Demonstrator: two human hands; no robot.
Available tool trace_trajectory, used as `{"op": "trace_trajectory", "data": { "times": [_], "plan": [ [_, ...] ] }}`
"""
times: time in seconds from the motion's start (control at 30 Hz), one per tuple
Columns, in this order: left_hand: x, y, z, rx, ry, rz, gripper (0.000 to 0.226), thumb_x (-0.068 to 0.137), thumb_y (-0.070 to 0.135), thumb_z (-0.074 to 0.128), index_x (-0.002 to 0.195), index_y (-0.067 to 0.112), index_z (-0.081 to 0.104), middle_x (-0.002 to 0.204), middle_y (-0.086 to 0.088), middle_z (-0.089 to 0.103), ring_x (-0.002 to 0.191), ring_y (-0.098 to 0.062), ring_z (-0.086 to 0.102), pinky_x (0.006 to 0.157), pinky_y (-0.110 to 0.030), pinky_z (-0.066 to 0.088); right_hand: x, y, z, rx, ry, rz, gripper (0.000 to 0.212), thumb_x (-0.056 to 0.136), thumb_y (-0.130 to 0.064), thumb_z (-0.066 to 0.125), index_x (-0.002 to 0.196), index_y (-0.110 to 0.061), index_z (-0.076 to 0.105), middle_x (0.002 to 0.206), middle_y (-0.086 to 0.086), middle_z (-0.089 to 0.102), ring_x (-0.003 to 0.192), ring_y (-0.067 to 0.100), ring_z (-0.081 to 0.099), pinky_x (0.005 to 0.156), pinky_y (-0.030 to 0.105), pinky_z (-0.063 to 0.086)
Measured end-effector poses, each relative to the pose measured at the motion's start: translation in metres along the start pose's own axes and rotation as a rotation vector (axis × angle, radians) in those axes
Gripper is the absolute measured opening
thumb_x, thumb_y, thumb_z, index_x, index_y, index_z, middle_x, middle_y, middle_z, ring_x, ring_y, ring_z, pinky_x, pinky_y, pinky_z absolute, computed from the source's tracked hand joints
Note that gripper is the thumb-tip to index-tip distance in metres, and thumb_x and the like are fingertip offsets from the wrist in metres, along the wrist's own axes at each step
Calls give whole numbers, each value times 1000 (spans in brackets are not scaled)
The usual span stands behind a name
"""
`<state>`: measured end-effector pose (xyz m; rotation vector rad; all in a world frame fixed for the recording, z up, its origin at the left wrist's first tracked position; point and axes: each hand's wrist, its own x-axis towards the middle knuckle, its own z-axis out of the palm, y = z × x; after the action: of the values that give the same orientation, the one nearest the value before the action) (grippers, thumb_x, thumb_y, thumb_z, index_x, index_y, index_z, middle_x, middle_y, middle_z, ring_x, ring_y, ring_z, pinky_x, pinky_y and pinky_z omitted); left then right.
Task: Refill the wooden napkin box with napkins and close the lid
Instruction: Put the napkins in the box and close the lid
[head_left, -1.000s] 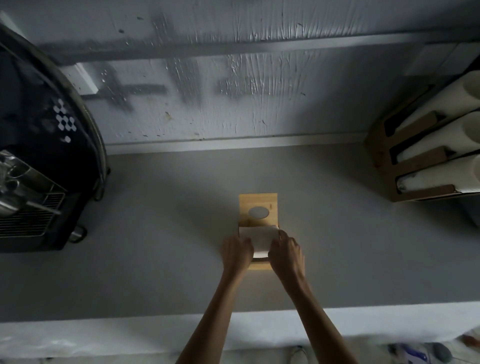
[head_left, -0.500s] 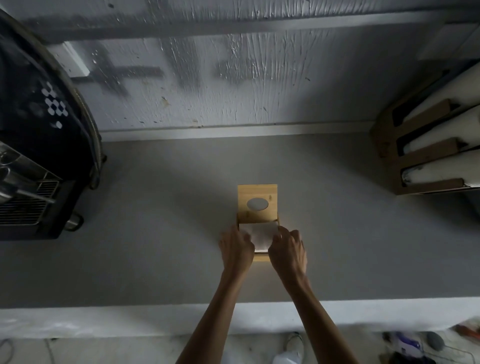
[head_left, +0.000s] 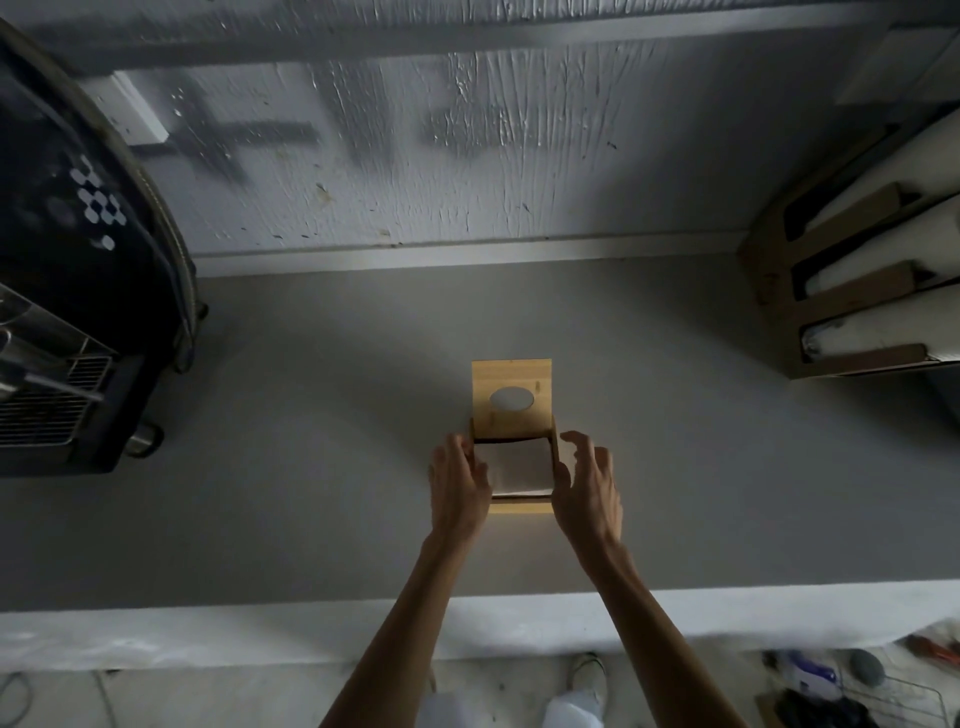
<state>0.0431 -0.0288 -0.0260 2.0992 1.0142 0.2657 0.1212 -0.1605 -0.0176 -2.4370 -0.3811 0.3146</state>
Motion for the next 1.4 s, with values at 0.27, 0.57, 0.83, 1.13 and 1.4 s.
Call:
{"op": "trace_trajectory", "data": {
  "times": [0.27,0.57,0.83,1.13,1.4],
  "plan": [
    [0,-23,3,96,-221,137,26,92,31,51,116,23,51,117,-8,53,112,-19,46,82,-20,38,6,8,-3,-477,-86,-287,39,83,-36,70,120,-32,57,136,11,51,122,29,53,78,40,57],
    [2,-17,-12,141,-298,205,34,93,23,54,126,19,45,121,-10,47,101,-22,56,77,-27,45,12,4,-9,-494,-193,-318,45,87,-31,66,130,-27,53,140,11,48,126,31,50,83,43,54],
    [8,-15,-14,293,-398,234,44,93,19,56,134,15,42,129,-13,42,107,-31,58,84,-36,51,18,-18,-15,-878,-249,-326,44,88,-31,63,129,-19,52,139,10,42,131,28,37,90,37,45],
    [19,-9,-18,450,-433,218,44,90,19,59,129,7,43,129,-18,49,109,-35,56,87,-44,51,18,-21,-11,-836,-290,-267,42,89,-31,63,129,-21,53,142,10,38,136,28,32,92,36,46],
    [18,-1,-14,583,-486,138,55,91,19,53,141,10,31,133,-18,44,114,-39,54,88,-45,48,22,-23,-9,-765,-315,-184,38,89,-32,61,125,-21,56,138,8,42,134,26,32,92,37,46]
  ]
}}
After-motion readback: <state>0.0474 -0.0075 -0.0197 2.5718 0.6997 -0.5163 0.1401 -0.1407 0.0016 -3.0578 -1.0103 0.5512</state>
